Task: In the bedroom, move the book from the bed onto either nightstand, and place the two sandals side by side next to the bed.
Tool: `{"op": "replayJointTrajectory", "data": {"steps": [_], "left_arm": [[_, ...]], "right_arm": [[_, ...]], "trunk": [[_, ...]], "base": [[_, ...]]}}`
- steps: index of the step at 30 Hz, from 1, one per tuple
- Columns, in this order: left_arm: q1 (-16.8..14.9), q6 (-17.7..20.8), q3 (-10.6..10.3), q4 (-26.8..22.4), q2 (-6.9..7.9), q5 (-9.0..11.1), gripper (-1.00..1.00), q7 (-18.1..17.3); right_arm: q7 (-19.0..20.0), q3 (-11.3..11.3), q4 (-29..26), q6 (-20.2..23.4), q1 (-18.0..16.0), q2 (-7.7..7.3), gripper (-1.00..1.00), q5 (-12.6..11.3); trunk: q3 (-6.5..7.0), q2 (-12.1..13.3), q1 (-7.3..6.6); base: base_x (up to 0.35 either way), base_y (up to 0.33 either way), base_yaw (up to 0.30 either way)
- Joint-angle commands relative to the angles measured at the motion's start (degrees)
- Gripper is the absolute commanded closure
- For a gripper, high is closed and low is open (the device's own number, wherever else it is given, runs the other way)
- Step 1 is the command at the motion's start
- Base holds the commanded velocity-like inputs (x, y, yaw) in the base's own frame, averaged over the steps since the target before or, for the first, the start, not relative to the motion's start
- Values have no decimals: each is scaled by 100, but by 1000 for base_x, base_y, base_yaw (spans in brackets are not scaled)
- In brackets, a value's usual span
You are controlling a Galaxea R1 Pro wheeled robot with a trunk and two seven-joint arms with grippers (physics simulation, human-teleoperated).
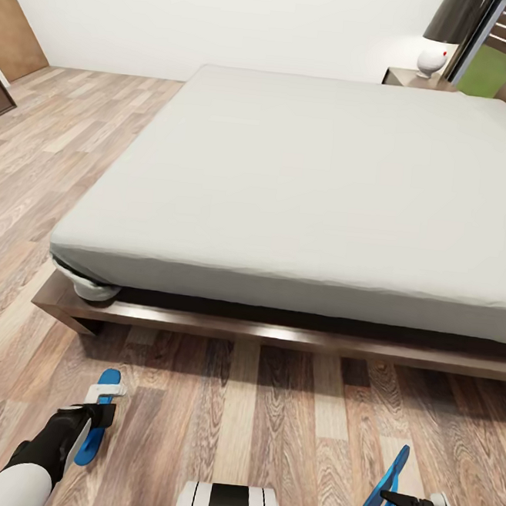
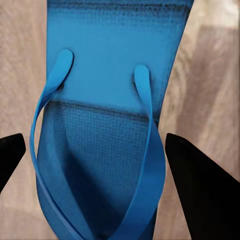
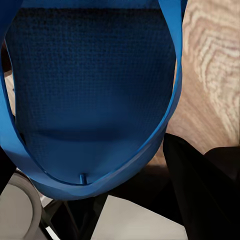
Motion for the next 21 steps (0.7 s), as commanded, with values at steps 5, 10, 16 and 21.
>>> {"op": "replayJointTrajectory", "data": {"steps": [5,10,16,21], "left_arm": [[-3,21,32,-9,-5,-63,100,-48],[-3,21,32,-12,-5,-63,100,-48],[-3,19,32,-12,-5,-63,100,-48],[-3,24,32,-10,-13,-63,100,-48]], "right_arm": [[3,-5,1,38,2,0,100,-18],[0,-5,1,37,1,2,100,-18],[-2,-5,1,37,2,3,100,-18],[0,-5,1,37,2,3,100,-18]], "trunk": [[-4,-1,0],[-4,-1,0],[-4,-1,0],[-92,-7,10]], "base": [[76,12,0],[219,75,0],[28,8,0],[1,0,0]]}}
